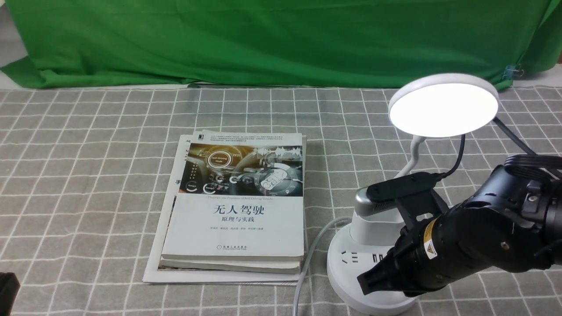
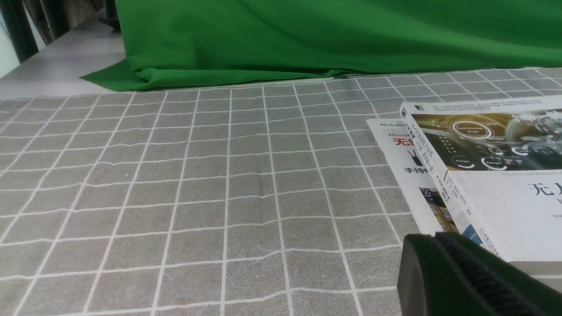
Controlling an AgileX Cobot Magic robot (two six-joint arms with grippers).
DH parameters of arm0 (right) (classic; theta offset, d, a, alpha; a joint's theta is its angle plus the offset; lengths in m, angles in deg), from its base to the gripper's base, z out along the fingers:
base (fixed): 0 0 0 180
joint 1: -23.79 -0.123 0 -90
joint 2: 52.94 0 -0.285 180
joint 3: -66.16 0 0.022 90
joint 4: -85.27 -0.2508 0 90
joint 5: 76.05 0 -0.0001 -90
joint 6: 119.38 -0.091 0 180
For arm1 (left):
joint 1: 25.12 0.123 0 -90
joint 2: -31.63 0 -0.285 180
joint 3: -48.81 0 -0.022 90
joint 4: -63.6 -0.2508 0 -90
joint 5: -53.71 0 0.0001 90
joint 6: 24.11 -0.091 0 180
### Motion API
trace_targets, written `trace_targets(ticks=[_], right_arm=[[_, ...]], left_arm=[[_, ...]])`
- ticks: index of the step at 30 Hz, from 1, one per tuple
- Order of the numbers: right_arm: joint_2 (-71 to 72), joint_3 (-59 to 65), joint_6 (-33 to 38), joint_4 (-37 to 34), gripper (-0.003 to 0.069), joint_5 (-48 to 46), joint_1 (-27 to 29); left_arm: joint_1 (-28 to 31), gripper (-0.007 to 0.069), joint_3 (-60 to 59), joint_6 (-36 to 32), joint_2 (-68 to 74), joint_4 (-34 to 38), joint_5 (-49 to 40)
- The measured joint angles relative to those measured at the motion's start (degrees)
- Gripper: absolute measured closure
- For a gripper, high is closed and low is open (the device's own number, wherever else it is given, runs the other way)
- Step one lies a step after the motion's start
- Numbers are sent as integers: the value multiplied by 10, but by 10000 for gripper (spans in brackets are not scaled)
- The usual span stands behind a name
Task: Turn off the desk lamp on the grey coffee tablecloth by hand.
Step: 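Press the power button on the lamp base to turn the lamp off with the right gripper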
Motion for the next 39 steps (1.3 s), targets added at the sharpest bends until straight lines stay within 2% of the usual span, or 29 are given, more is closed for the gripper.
trace_targets(ticks=[7,18,27,39], right_arm=[[-30,-3,-15,29,634,-2,0],[-32,-12,-20,30,634,-8,0],[44,-28,-24,32,634,-7,21],[6,7,-25,33,634,5,23]], left_arm=[[0,624,0,0,0,0,0],[0,624,0,0,0,0,0],[0,624,0,0,0,0,-1],[0,624,0,0,0,0,-1]])
